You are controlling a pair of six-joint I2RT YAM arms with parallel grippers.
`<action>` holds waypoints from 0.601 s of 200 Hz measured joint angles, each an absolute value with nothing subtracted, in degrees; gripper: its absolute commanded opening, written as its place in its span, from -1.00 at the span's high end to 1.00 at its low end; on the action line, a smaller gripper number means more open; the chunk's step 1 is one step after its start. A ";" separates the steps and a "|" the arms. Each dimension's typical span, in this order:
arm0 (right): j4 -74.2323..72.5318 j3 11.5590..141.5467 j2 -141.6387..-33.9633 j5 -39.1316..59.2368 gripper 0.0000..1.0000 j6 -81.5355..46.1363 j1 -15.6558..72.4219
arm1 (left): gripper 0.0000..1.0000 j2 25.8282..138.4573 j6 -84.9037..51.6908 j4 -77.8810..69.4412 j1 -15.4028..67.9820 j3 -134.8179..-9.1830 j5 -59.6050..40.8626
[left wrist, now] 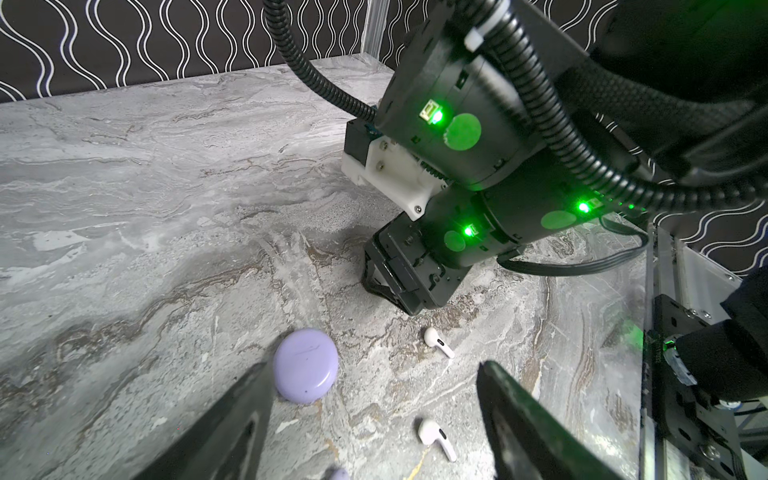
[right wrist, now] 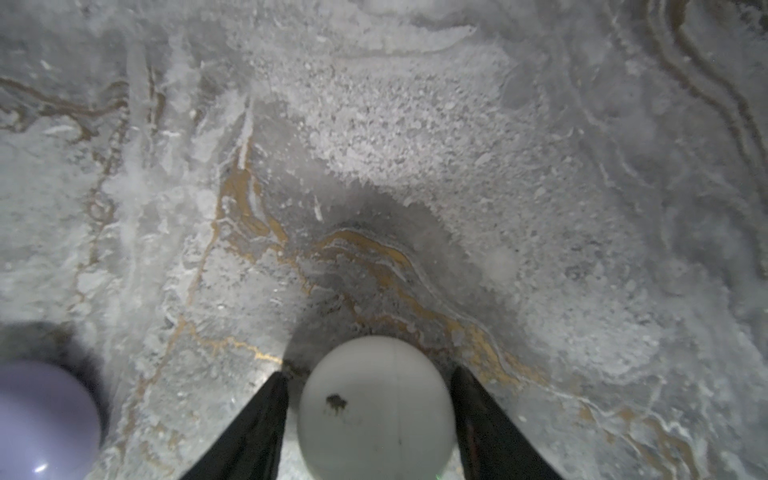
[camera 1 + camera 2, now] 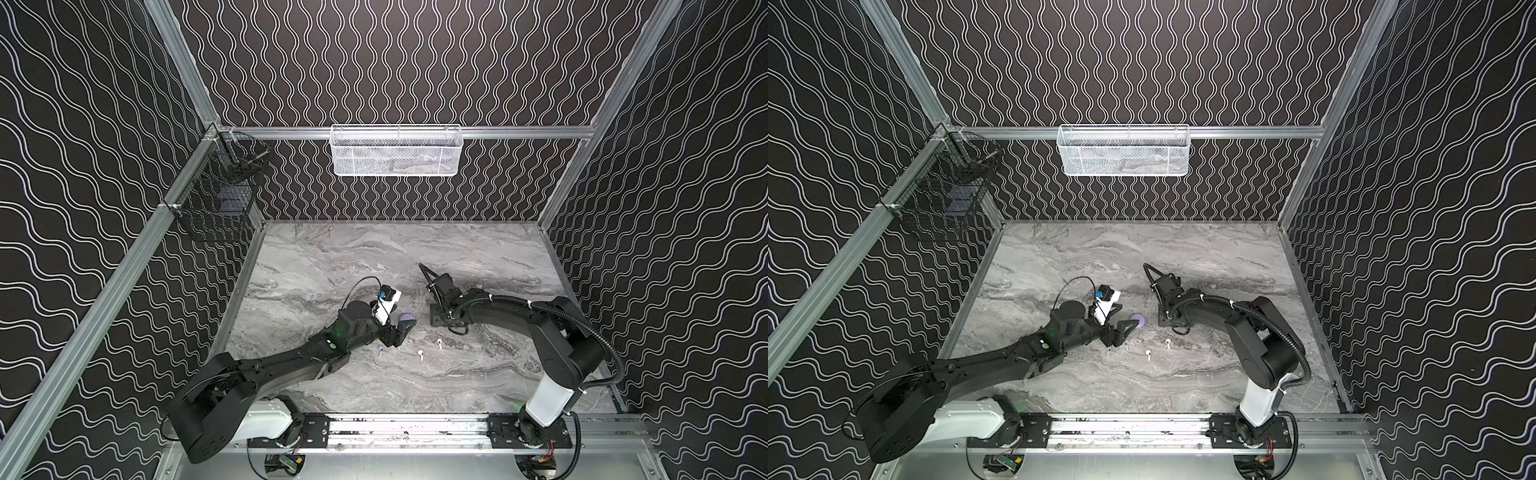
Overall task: Insert the wireless bluetooth earbuds into the charging case
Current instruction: 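Lower the right gripper and close it on the white round case, then lift the white case with the right gripper while the left gripper approaches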
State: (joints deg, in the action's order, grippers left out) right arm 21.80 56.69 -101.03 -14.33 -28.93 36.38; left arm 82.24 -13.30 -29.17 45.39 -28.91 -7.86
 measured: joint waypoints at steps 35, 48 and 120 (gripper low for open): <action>21.67 56.69 -101.03 -14.50 -0.17 -28.91 36.38 | -0.61 82.24 -13.30 -29.02 45.39 -28.91 -7.86; 21.65 56.66 -101.01 -14.50 -0.09 -28.91 36.38 | -0.60 82.24 -13.30 -28.99 45.39 -28.91 -7.86; 20.62 54.54 -99.18 -15.03 0.17 -27.24 36.40 | -0.61 82.39 -13.30 -28.97 45.32 -28.97 -7.86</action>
State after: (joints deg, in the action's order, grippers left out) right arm 20.62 54.54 -99.18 -15.03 -27.24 36.40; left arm 82.39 -13.30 -28.97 45.32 -28.97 -7.86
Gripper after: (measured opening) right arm 0.494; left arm 0.803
